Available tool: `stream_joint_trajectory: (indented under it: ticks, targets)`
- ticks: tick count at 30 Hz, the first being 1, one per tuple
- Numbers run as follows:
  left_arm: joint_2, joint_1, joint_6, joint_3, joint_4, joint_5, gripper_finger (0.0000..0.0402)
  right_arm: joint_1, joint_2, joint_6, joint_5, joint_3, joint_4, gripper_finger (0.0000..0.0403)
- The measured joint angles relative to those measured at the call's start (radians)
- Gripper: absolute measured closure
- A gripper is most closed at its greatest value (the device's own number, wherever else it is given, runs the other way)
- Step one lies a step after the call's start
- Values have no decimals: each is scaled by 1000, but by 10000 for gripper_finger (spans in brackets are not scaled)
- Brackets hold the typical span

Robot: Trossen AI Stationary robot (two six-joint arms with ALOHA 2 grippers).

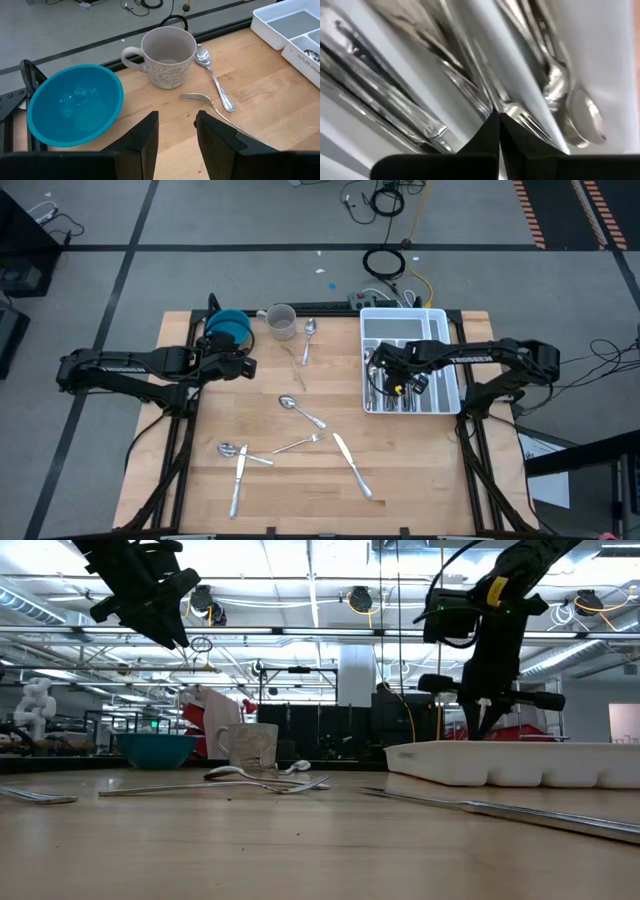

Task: Sort silverware
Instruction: Adjust the table knife on the silverware tray, then adjust the table knife in the silverware tray

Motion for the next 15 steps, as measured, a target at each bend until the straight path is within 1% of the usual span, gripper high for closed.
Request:
stream_joint_trajectory:
  ticks: [8,11,13,15]
  targets:
    - [0,0,0,0,0,1,265,0,-70,50,-2,0,-4,402]
    - [0,0,0,0,0,2,265,-4,-77,76,-13,0,-5,402]
    - [0,0,0,0,0,3,265,-16,-71,72,-48,0,-24,402]
    - [0,0,0,0,0,3,265,-26,-62,42,-107,0,-54,396]
